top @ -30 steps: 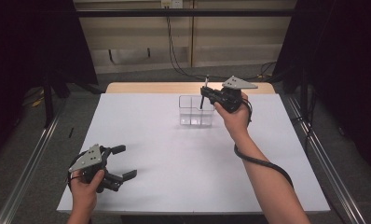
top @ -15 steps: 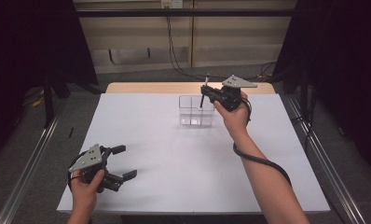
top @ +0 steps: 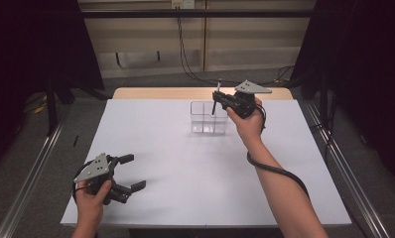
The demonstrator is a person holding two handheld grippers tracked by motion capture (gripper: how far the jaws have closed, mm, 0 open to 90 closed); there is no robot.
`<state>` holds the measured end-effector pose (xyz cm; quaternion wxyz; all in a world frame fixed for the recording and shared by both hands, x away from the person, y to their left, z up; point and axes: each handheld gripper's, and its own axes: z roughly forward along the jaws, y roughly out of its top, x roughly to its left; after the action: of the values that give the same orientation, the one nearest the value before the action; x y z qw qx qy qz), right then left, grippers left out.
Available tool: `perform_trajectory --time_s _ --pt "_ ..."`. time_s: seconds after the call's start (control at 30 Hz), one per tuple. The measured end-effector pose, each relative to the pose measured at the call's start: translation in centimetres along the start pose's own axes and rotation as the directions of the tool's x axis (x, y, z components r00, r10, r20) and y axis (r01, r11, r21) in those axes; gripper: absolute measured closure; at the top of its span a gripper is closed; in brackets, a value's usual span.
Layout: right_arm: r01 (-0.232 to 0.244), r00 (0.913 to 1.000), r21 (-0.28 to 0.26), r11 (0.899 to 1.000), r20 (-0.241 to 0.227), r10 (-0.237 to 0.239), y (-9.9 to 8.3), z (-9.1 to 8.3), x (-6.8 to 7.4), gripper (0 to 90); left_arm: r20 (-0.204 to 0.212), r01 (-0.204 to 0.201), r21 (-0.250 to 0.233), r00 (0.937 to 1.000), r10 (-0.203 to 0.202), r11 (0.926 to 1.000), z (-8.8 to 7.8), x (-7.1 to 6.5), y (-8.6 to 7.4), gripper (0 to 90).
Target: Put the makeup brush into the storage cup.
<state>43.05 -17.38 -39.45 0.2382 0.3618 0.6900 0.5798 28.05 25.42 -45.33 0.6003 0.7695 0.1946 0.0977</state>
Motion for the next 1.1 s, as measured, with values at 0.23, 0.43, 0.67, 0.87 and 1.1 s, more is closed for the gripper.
perform_trajectory --time_s 0.23,0.43,0.67,0.87,1.1 --pt "-0.003 1.0000 0.004 1.000 0.004 0.003 -0.15 0.14 -0.05 83.8 0.001 0.000 -0.002 1.0000 0.000 1.0000 -0.01 -0.03 0.03 0.2" --pt "-0.003 1.0000 0.008 1.000 0.007 0.003 -0.31 0.38 0.08 83.8 -0.001 -0.001 -0.002 1.0000 0.001 1.0000 -0.05 -0.02 0.05 0.2" --pt "0.001 0.9999 0.012 1.000 0.010 -0.001 -0.39 0.46 0.01 83.8 -0.002 -0.002 -0.001 1.0000 0.002 1.0000 -0.03 0.00 0.07 0.2" --pt "-0.001 0.9999 0.013 1.000 0.010 0.001 -0.46 0.63 0.09 83.8 -0.008 -0.003 -0.003 1.0000 0.003 1.0000 -0.14 0.00 0.13 0.2" --pt "-0.001 1.0000 0.023 1.000 0.008 0.000 -0.78 0.87 0.21 83.7 -0.005 -0.003 -0.004 1.0000 0.003 1.0000 -0.12 -0.04 0.14 0.2"
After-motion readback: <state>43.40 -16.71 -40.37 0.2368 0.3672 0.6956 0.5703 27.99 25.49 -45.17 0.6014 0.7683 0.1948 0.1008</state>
